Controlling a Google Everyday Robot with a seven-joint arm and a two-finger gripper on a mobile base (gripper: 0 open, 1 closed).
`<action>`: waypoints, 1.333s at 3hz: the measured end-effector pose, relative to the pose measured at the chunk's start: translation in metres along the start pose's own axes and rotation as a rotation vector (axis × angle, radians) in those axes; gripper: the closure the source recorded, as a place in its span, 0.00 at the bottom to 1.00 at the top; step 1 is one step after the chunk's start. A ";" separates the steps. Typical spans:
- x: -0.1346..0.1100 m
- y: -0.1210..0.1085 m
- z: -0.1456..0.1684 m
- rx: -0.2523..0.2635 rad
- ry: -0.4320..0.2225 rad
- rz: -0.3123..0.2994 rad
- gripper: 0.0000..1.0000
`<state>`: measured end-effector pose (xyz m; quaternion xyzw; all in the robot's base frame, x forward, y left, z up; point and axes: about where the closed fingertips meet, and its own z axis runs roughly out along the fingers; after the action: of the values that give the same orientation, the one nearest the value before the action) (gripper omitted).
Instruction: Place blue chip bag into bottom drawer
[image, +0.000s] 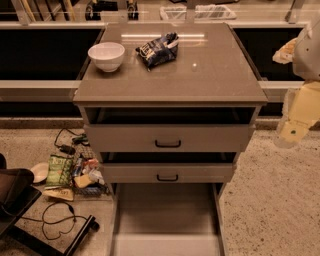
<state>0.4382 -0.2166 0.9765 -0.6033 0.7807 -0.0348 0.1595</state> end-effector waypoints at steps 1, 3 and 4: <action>0.000 0.000 0.000 0.000 0.000 0.000 0.00; -0.033 -0.083 0.054 0.063 -0.299 0.033 0.00; -0.058 -0.129 0.078 0.088 -0.448 0.074 0.00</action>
Offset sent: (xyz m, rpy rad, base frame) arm 0.0682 0.0008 -0.0270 0.2283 -0.1147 0.0120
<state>0.5935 -0.1855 0.9462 -0.5594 0.7450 0.0719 0.3562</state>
